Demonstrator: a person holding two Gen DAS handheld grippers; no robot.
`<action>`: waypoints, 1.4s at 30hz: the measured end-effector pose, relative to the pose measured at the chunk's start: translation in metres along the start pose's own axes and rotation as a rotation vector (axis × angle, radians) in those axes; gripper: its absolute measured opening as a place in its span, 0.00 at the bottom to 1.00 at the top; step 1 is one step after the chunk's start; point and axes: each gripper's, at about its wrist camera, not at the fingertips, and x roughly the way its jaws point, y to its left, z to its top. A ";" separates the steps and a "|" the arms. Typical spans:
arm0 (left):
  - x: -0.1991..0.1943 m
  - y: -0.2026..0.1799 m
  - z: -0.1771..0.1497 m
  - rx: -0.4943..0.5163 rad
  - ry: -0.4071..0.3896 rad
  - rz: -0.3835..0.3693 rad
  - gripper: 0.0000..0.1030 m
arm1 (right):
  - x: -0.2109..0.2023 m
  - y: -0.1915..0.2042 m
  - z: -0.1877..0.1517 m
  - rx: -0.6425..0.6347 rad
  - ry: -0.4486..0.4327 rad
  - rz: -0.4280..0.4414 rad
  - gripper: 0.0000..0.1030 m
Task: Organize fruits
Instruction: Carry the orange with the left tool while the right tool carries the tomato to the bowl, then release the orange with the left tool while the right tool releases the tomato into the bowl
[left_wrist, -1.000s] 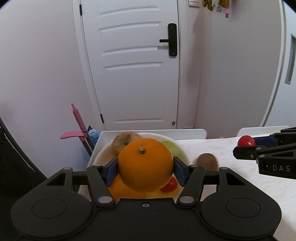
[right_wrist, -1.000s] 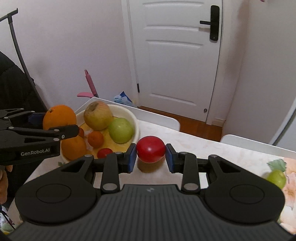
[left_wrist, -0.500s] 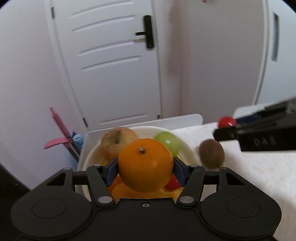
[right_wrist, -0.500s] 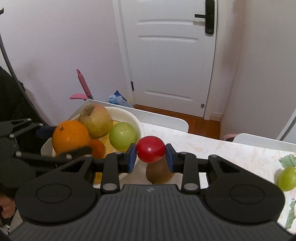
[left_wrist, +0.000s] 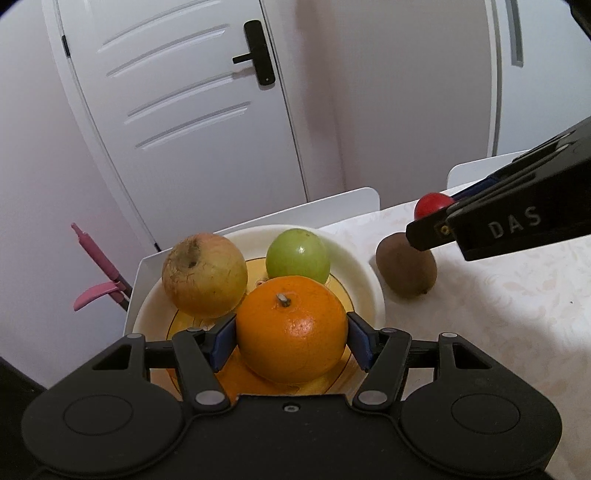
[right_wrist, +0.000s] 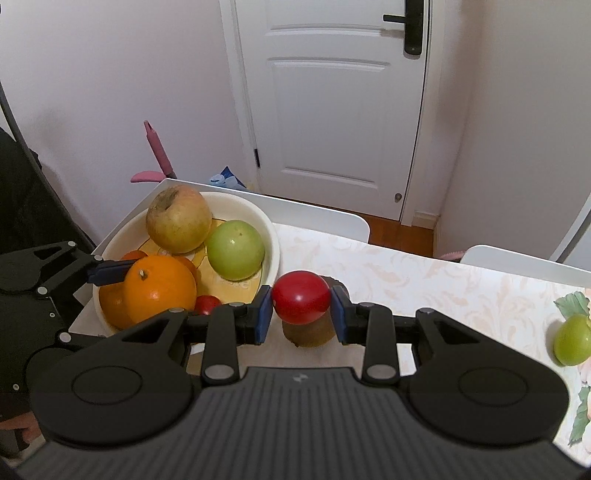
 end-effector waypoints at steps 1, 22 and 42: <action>-0.002 -0.001 -0.001 0.001 -0.016 0.002 0.75 | 0.000 0.000 0.001 -0.004 0.000 0.002 0.47; -0.054 0.024 -0.019 -0.254 -0.017 0.065 0.93 | 0.009 0.015 0.018 -0.094 0.003 0.142 0.47; -0.054 0.018 -0.034 -0.328 0.031 0.140 1.00 | 0.049 0.014 0.015 -0.084 0.038 0.256 0.69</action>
